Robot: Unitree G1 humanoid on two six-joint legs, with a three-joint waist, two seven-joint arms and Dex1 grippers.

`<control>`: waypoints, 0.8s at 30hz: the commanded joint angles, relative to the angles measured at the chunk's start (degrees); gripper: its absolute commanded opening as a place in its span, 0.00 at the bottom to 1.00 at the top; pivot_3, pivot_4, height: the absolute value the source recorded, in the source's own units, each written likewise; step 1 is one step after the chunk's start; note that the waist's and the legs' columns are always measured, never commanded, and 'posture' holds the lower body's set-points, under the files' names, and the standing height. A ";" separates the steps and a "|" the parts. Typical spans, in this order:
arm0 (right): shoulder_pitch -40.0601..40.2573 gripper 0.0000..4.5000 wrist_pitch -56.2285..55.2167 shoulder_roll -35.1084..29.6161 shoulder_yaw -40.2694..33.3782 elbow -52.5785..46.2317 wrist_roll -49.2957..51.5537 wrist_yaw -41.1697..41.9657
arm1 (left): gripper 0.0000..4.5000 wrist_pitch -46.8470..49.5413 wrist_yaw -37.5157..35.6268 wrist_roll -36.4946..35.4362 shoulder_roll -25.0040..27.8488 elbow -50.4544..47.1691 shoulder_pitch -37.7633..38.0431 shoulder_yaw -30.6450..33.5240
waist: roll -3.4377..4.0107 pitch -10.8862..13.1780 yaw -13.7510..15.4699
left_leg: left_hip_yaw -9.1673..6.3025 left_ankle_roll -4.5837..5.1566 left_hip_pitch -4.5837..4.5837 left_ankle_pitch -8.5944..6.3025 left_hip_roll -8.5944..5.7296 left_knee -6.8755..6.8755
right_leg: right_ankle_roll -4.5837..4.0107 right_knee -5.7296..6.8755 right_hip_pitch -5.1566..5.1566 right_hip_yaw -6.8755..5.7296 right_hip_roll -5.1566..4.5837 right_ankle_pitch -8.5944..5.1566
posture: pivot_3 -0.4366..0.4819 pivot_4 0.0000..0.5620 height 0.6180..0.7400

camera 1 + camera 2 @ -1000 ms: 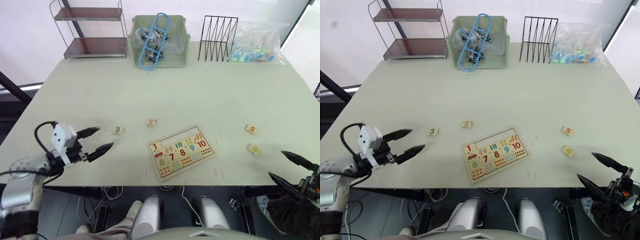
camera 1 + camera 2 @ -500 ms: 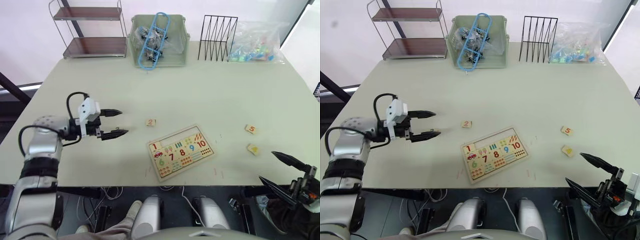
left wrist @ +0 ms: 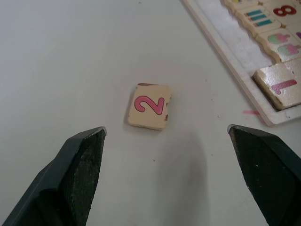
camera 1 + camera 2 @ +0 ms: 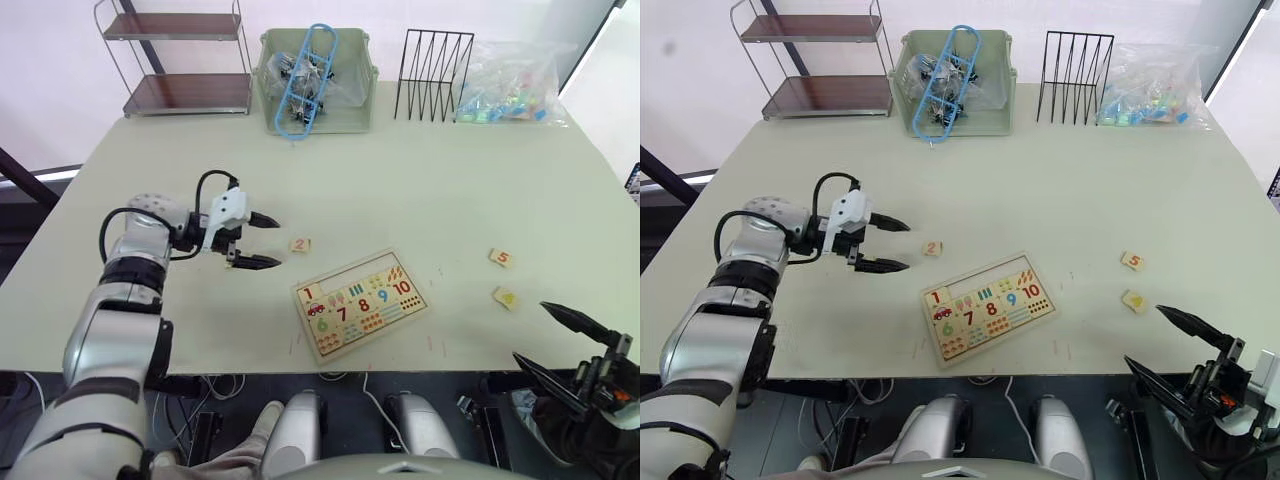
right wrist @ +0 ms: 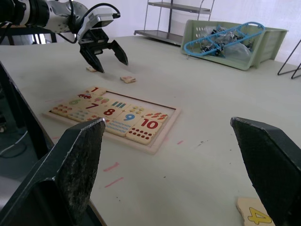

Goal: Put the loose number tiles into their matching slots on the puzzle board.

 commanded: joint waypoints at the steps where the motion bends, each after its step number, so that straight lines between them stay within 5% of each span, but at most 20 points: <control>1: 0.69 1.00 -1.33 0.42 0.02 -2.51 -0.10 -0.78 | 0.98 -2.78 -0.44 2.23 -0.98 3.35 -2.88 -0.52 | 0.00 0.00 -0.01 | 0.01 0.00 0.00 0.00 0.00 0.00 | 0.00 0.00 0.00 0.01 0.00 0.00 | 0.48 0.27 1.00; 19: 3.18 1.00 -3.20 1.76 0.85 -5.30 -1.58 -4.32 | 0.98 -4.75 5.90 8.46 -6.05 9.77 -6.06 -0.09 | -0.04 0.02 0.01 | -0.03 0.00 -0.01 0.00 0.00 0.02 | 0.01 0.02 0.00 -0.02 0.00 0.02 | 0.48 0.27 1.00; 24: 3.22 1.00 -3.32 1.53 1.28 -5.50 -1.85 -4.80 | 0.49 -4.68 5.47 9.07 -5.61 9.97 -5.61 -0.21 | -0.03 0.01 0.01 | -0.03 0.00 0.00 0.00 -0.01 0.02 | 0.02 0.03 0.01 -0.02 0.00 0.02 | 0.48 0.27 1.00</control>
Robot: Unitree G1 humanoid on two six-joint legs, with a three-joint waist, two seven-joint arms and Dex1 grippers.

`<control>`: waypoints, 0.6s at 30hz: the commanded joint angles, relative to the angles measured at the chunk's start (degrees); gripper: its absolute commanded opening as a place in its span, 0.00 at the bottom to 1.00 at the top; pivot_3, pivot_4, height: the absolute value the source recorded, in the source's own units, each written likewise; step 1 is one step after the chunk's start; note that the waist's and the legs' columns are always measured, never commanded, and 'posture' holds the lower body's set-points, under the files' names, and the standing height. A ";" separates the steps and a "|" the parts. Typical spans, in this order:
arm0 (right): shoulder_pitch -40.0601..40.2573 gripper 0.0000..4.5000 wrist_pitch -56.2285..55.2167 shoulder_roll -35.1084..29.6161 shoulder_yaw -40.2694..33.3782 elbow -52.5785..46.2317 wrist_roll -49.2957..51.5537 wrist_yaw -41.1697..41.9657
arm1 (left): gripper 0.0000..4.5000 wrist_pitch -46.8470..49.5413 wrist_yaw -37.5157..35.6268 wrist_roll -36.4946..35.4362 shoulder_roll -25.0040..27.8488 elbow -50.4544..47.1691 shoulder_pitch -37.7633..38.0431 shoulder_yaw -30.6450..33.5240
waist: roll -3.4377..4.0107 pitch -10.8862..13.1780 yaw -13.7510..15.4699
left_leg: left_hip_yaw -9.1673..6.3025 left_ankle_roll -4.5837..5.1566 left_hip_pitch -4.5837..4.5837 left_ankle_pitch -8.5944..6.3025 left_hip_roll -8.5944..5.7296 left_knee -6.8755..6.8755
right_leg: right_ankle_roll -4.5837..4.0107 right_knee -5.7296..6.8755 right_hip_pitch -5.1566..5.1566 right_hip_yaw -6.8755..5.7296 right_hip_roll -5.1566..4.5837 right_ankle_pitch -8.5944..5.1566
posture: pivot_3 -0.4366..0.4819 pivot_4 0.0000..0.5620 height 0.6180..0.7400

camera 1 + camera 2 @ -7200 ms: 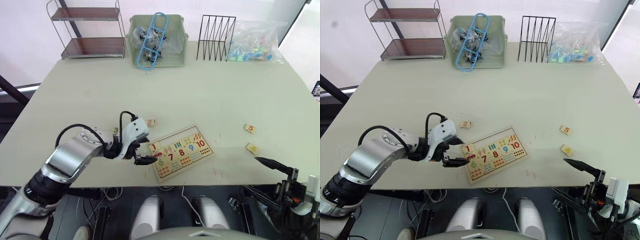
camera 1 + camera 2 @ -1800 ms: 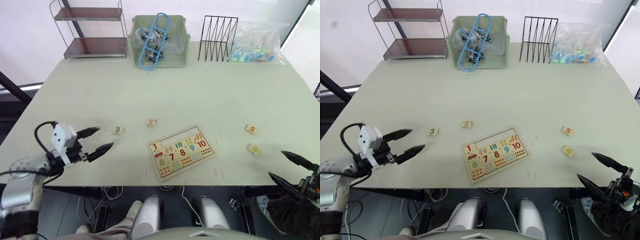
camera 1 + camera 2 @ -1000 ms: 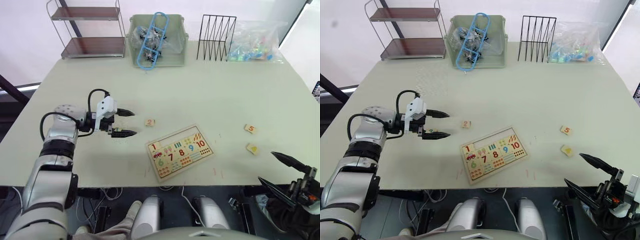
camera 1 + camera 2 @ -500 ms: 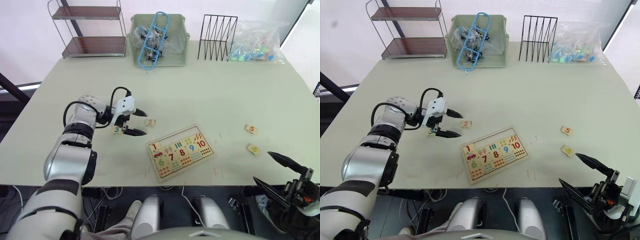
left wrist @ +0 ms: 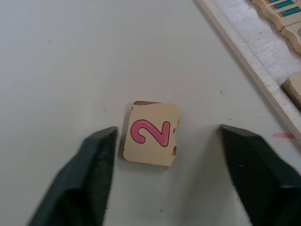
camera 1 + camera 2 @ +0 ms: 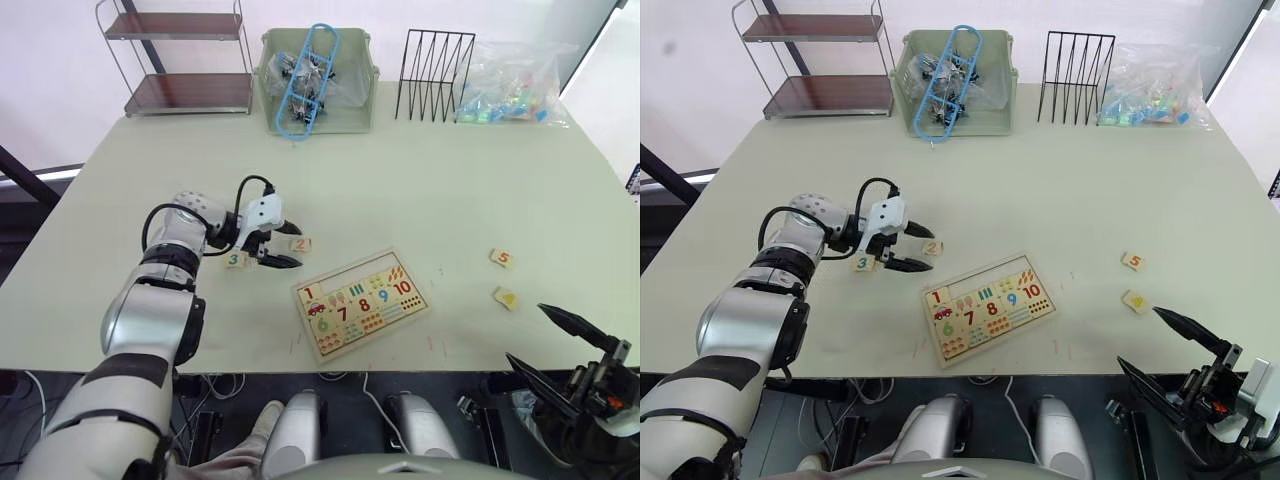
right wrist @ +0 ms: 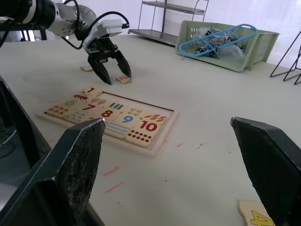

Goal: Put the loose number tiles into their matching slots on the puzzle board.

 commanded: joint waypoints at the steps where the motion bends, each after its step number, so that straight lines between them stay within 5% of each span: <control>1: 0.34 1.00 -0.98 -0.15 -0.03 -1.88 0.17 -0.43 | 0.43 -0.59 -0.19 0.96 0.78 0.60 0.00 0.14 | 0.00 0.00 0.00 | 0.00 0.00 0.01 0.00 0.00 0.00 | -0.01 0.01 0.00 0.00 0.00 0.00 | 0.48 0.27 1.00; 2: 0.26 1.00 -0.95 -0.23 0.07 -1.90 0.14 -0.52 | 0.27 -0.58 -0.41 1.03 0.88 0.60 0.11 0.09 | 0.00 0.00 0.00 | 0.00 0.00 0.01 0.00 0.00 0.00 | -0.01 0.01 0.00 0.00 0.00 0.00 | 0.48 0.27 1.00; 4: 0.18 1.00 -0.95 -0.34 0.23 -1.92 0.14 -0.57 | 0.21 -0.60 -0.75 1.01 0.99 0.54 0.28 0.12 | 0.00 0.00 -0.02 | 0.00 0.00 0.00 0.00 0.00 0.00 | -0.01 0.01 0.00 0.00 0.00 0.01 | 0.48 0.27 1.00; 18: -3.15 1.00 0.37 -3.44 0.70 0.51 1.91 2.11 | 0.21 5.31 -0.21 -1.61 0.99 -0.05 -1.33 2.82 | 0.00 0.00 -0.17 | 0.01 0.00 0.01 0.00 0.00 0.00 | -0.02 0.02 0.00 0.00 0.01 0.01 | 0.48 0.27 1.00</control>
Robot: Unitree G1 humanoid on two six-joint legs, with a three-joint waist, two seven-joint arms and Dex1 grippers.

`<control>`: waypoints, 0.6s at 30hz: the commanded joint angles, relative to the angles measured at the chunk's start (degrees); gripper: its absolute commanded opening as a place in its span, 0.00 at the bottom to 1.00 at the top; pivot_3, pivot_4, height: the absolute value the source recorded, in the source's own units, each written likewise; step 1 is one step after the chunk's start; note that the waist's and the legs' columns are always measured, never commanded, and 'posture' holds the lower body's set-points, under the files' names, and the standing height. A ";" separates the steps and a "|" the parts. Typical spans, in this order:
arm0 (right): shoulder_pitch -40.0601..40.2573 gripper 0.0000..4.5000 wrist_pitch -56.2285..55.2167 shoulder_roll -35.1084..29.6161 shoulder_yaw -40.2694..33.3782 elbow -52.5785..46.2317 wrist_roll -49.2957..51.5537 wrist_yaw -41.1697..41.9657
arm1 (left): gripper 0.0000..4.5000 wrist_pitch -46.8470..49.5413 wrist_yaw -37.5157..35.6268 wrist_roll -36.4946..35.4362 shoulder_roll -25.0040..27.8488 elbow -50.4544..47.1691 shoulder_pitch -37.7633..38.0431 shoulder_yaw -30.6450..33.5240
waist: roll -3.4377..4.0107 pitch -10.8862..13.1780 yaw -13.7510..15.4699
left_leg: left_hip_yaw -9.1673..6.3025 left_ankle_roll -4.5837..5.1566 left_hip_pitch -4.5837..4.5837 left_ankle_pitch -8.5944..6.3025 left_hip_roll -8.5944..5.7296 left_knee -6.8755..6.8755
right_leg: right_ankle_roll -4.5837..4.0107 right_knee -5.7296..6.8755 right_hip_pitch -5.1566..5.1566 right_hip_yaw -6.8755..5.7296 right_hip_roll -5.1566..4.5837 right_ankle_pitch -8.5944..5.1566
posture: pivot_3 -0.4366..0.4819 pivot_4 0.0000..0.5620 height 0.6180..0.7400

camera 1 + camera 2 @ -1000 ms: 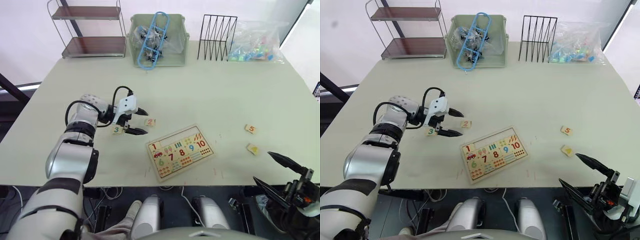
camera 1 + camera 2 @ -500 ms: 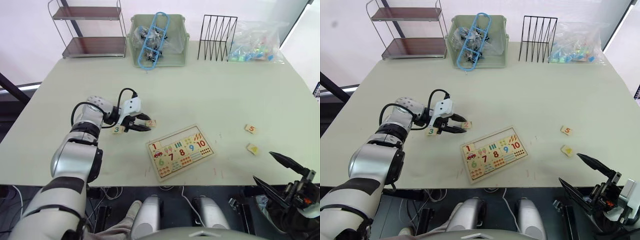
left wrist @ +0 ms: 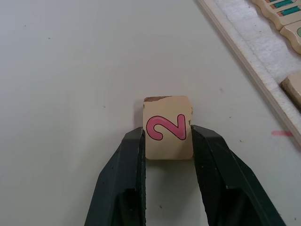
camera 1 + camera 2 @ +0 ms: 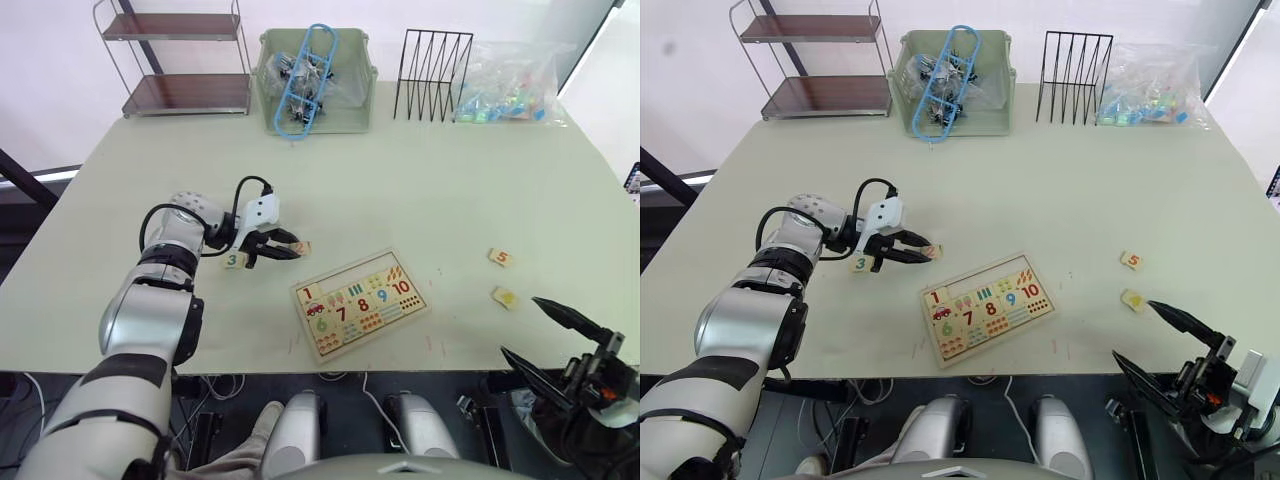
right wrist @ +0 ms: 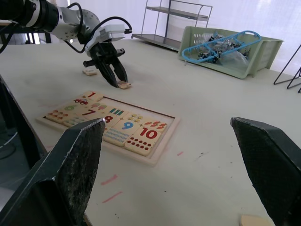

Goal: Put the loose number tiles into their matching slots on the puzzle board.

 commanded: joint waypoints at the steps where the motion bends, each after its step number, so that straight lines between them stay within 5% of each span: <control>1: -0.99 1.00 0.28 -2.38 -1.00 0.85 1.87 2.55 | 0.21 2.81 -0.11 -1.28 0.69 -0.41 -1.45 1.95 | 0.00 0.00 0.00 | 0.00 0.00 0.00 0.00 0.00 0.00 | 0.00 0.00 0.00 0.01 0.00 0.00 | 0.48 0.27 1.00; 11: -5.37 1.00 1.70 -4.48 -0.35 3.69 2.53 4.18 | 0.21 6.56 -1.30 -3.30 4.32 -7.58 -1.27 3.61 | -0.02 0.01 0.01 | -0.03 0.00 -0.03 0.00 -0.01 0.01 | -0.01 0.00 0.00 -0.01 0.00 0.01 | 0.48 0.27 1.00; 18: -7.59 1.00 1.24 -4.76 0.36 8.36 2.06 7.17 | 0.21 17.19 -0.92 -7.87 9.46 -28.39 8.22 5.53 | 0.01 0.00 -0.35 | -0.04 0.00 0.00 0.00 0.01 0.01 | -0.03 0.06 0.00 0.00 -0.01 0.00 | 0.48 0.27 1.00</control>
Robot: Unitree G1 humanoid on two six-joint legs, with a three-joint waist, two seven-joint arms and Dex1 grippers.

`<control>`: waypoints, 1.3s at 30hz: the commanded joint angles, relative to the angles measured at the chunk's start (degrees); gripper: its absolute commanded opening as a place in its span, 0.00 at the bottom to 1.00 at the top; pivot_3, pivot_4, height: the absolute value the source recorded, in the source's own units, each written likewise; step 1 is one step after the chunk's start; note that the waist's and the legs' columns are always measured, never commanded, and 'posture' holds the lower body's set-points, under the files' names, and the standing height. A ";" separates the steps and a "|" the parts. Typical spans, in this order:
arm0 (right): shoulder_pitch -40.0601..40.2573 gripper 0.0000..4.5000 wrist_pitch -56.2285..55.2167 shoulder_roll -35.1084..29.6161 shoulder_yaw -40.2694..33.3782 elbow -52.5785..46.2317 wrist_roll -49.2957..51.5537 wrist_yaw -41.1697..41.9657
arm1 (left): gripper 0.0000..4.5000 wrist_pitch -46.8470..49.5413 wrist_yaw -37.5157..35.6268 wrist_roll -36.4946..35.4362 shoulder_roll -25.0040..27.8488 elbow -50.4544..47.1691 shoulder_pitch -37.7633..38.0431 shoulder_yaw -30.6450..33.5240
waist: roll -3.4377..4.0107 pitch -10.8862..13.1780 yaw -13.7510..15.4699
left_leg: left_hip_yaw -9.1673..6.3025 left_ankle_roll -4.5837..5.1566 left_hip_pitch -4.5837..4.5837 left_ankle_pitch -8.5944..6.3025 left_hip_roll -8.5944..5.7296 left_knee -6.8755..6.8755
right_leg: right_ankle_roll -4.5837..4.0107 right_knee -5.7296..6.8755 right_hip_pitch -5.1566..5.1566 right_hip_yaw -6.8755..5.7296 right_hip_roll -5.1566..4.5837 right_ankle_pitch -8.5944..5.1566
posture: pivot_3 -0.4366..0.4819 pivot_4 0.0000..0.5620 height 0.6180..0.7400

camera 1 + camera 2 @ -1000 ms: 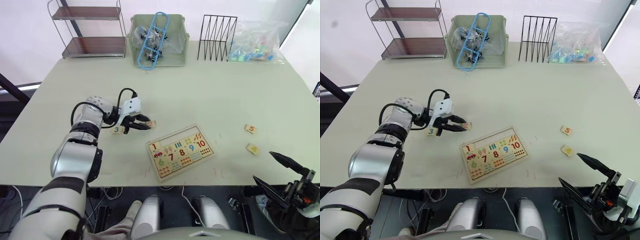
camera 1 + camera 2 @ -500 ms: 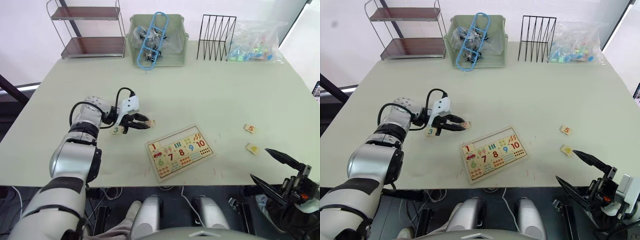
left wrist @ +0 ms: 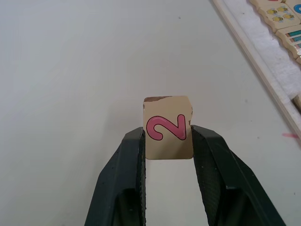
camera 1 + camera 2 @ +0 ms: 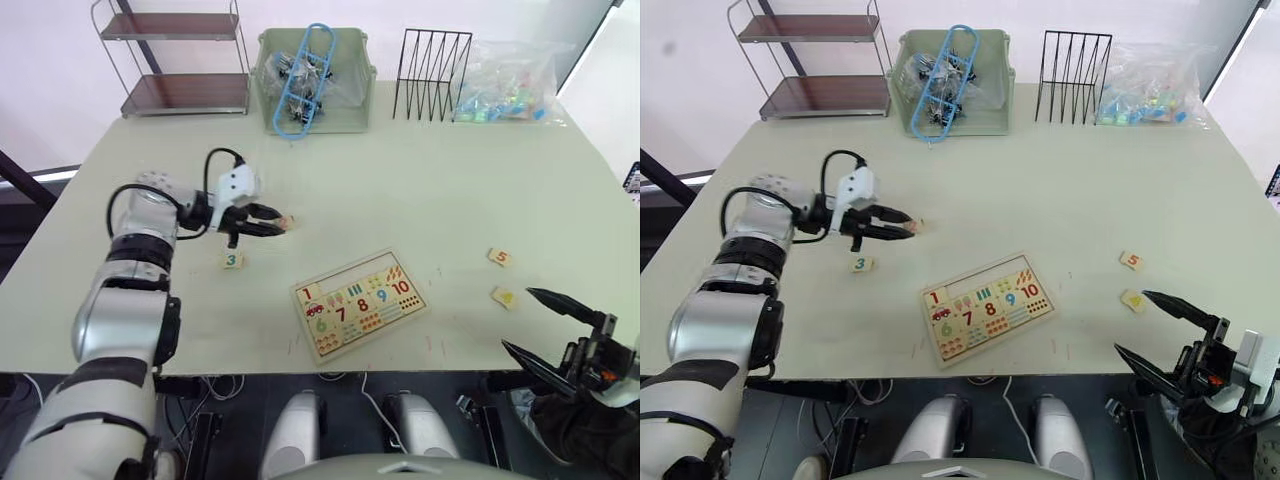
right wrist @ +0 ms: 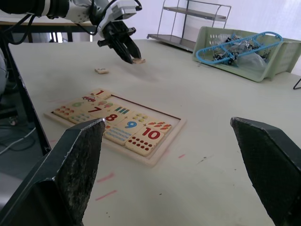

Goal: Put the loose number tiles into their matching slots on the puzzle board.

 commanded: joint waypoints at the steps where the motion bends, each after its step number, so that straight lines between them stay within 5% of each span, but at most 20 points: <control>1: -0.31 1.00 -0.31 -0.57 -0.09 0.80 0.29 1.51 | 0.21 7.90 1.06 -3.74 2.70 -14.18 5.71 2.36 | 0.00 0.00 -0.07 | 0.00 0.00 0.00 0.00 0.00 0.00 | 0.00 0.00 0.00 0.00 0.00 0.00 | 0.48 0.27 1.00; 14: -0.47 1.00 0.94 -0.08 2.72 -0.07 -0.01 2.49 | 0.21 48.10 14.02 -13.19 9.04 -66.37 25.78 5.77 | 0.03 0.01 -0.39 | -0.09 0.00 0.03 0.00 0.27 0.01 | -0.01 0.01 0.01 0.04 0.00 -0.01 | 0.48 0.27 1.00; 26: -0.30 1.00 1.67 0.55 4.94 -2.75 -0.53 0.46 | 0.21 73.32 24.40 -21.42 9.93 -83.67 23.93 -0.69 | 0.03 0.02 -0.59 | -0.01 0.00 0.06 0.00 0.07 0.00 | 0.06 0.02 0.01 0.04 0.02 -0.10 | 0.48 0.27 1.00; 39: -0.95 1.00 0.58 2.02 6.84 -3.61 -1.92 -1.45 | 0.21 76.04 28.35 -19.86 12.06 -84.12 16.57 -17.24 | 0.03 0.02 -0.53 | 0.00 0.00 0.05 0.00 0.00 0.00 | 0.00 0.01 0.01 0.07 0.01 -0.15 | 0.48 0.27 1.00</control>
